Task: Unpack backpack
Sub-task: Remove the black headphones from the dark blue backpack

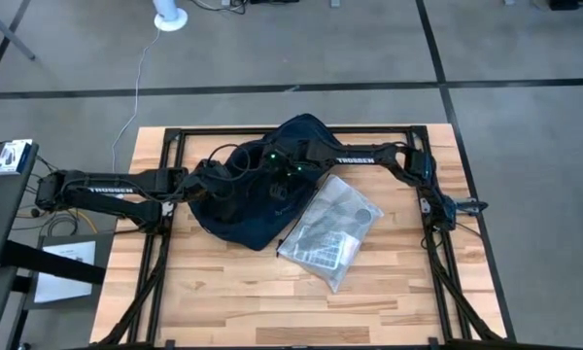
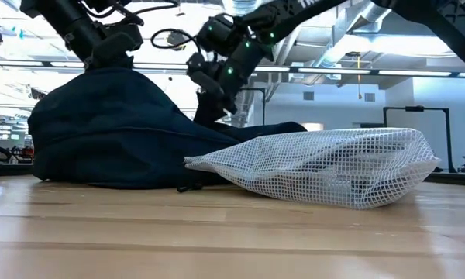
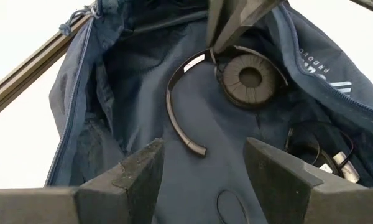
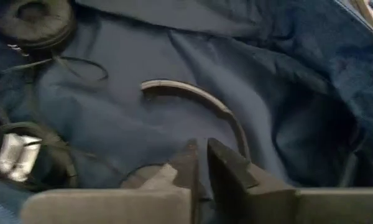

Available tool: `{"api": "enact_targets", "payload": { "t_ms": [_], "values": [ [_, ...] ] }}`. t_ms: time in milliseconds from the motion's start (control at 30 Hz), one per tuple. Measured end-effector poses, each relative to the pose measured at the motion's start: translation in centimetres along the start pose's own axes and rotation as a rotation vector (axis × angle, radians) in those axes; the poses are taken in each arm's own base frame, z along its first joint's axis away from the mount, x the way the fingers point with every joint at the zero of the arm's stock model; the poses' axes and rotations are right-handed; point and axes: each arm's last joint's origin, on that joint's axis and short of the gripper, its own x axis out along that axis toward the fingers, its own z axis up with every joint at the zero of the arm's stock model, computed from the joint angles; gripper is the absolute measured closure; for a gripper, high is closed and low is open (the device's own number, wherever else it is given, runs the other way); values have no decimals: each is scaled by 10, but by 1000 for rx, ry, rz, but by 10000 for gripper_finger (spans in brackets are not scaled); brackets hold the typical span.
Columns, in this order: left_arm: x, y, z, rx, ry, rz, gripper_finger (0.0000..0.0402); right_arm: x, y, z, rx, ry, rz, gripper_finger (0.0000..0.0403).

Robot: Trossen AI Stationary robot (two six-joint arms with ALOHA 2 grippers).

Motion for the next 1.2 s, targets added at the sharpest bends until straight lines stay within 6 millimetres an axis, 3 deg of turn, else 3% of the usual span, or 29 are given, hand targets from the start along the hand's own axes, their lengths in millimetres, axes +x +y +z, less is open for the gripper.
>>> {"api": "enact_targets", "payload": {
  "t_ms": [167,300,500,733,833,967,1200],
  "values": [
    [0,1,-3,3,31,11,194,11,-17,-20,77,64,-19,297],
    [0,1,-3,0,31,11,194,18,-21,-33,74,88,-18,267],
    [0,1,-3,-11,31,11,194,28,-17,-44,66,59,8,273],
    [0,1,-3,-14,31,11,194,29,-20,-47,76,63,1,348],
    [0,1,-3,-15,31,11,194,30,-21,-49,85,65,-1,361],
    [0,1,-3,-13,34,12,194,32,-23,-52,87,57,-5,347],
    [0,1,-4,-12,37,13,194,32,-23,-51,88,47,-6,277]
  ]
}}
